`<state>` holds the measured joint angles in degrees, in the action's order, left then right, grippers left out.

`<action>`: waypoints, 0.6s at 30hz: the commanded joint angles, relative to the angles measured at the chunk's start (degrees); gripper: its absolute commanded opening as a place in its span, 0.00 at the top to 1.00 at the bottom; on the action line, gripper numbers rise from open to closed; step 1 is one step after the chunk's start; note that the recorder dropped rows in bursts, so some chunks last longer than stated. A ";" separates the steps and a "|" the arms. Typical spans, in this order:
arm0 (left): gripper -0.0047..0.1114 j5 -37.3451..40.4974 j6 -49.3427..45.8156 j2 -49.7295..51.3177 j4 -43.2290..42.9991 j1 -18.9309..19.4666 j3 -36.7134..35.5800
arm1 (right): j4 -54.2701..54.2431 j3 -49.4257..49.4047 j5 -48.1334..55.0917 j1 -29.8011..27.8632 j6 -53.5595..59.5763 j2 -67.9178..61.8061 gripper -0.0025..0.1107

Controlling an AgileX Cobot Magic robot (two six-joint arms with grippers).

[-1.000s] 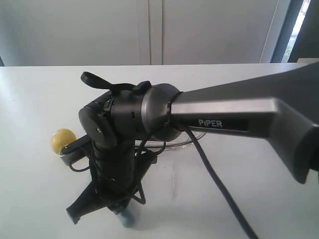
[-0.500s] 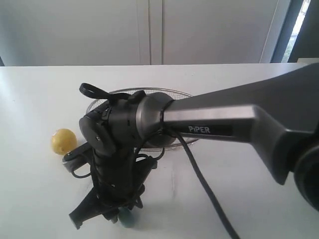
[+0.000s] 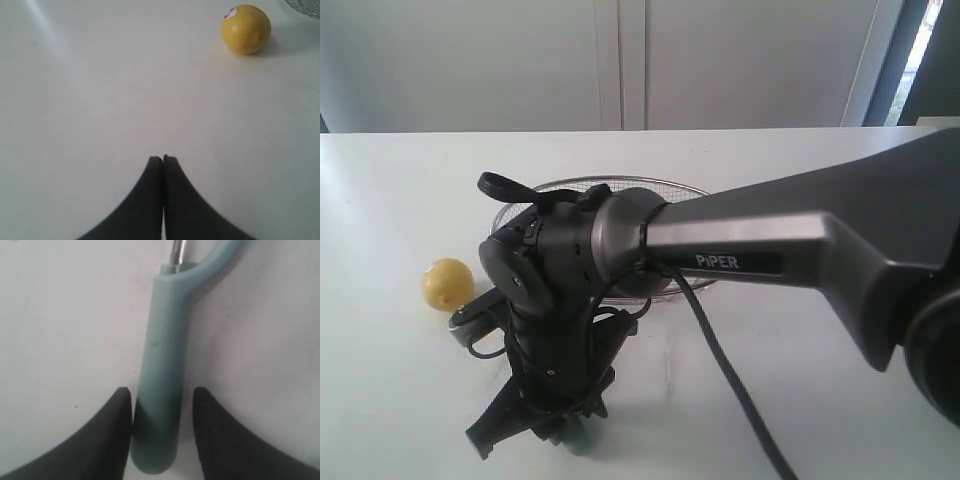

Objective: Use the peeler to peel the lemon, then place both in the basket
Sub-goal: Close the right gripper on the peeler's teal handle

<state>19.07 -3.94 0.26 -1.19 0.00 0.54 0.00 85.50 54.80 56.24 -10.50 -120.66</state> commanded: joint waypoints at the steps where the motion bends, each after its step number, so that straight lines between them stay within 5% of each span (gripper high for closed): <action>1: 0.96 0.47 -0.19 -0.26 0.32 -0.08 -0.54 | 0.00 0.13 0.27 0.15 -0.24 -0.34 0.64; 9: 0.96 0.47 -0.19 -0.26 0.32 -0.08 -0.54 | 0.00 0.13 0.42 0.15 -0.10 -0.61 0.68; 18: 0.96 0.47 -0.19 -0.26 0.32 -0.08 -0.54 | 0.93 0.80 2.87 0.15 0.41 -0.40 0.98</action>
<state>19.07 -3.94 0.26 -1.19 0.00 0.54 0.00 85.50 55.95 56.24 -10.50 -121.39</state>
